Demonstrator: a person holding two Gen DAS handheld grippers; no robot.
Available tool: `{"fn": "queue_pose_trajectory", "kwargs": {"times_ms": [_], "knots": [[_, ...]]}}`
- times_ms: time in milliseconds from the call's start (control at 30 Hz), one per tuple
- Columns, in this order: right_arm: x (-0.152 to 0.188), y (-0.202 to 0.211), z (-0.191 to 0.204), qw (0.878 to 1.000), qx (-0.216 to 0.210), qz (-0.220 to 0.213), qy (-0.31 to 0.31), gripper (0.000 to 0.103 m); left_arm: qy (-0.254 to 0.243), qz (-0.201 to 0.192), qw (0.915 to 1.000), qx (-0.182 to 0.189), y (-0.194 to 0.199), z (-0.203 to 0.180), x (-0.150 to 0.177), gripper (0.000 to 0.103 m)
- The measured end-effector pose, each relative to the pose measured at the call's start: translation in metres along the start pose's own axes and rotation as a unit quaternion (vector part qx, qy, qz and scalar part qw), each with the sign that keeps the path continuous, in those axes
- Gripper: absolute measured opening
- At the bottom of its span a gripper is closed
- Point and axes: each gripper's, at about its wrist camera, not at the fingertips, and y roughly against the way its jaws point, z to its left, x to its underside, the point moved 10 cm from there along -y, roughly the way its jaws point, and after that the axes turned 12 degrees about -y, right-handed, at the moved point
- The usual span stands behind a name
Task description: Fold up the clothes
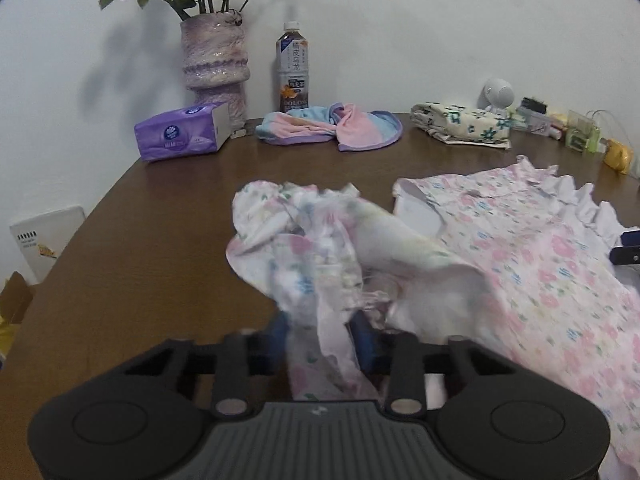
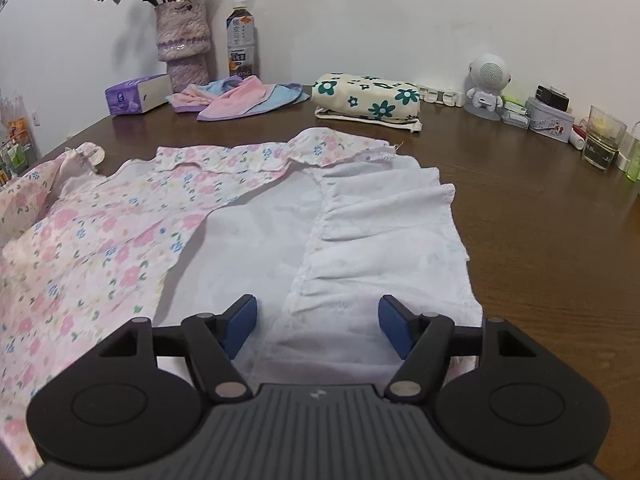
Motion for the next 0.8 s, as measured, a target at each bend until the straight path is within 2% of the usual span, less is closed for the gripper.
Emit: {"fn": "queue_pose_trajectory", "kwargs": {"times_ms": [67,167,233,300,333,500,633,733,800], "knots": [[-0.007,-0.007,-0.002,1.000,0.002,-0.001,-0.001,0.068,-0.002,0.004,1.0000,-0.005,-0.011,0.004,-0.007,0.016],[-0.019,-0.021,-0.003,1.000,0.005,-0.004,-0.002,0.067,-0.003,0.007,0.9999,-0.013,-0.022,0.009,-0.016,0.011],[-0.027,-0.030,-0.003,1.000,0.007,-0.009,-0.004,0.062,-0.002,0.009,0.9998,-0.015,-0.030,0.011,-0.022,0.010],[-0.035,-0.038,-0.004,1.000,0.010,-0.013,-0.010,0.050,-0.003,0.010,0.9998,-0.020,-0.036,0.012,-0.027,0.010],[-0.040,-0.043,-0.004,1.000,0.012,-0.015,-0.011,0.049,-0.003,0.010,0.9997,-0.023,-0.039,0.013,-0.029,0.010],[-0.058,-0.063,-0.005,0.999,0.016,-0.022,-0.016,0.048,0.014,0.014,0.9989,-0.041,-0.055,0.023,-0.040,0.010],[-0.070,-0.079,-0.009,0.999,0.018,-0.027,-0.019,0.048,0.042,0.010,0.9970,-0.064,-0.062,0.037,-0.042,0.010],[-0.073,-0.083,-0.009,0.999,0.017,-0.034,-0.020,0.048,0.067,-0.001,0.9956,-0.066,-0.061,0.042,-0.041,0.012],[-0.072,-0.081,-0.010,0.999,0.011,-0.038,-0.024,0.051,0.089,-0.014,0.9941,-0.060,-0.055,0.042,-0.041,0.025]]}}
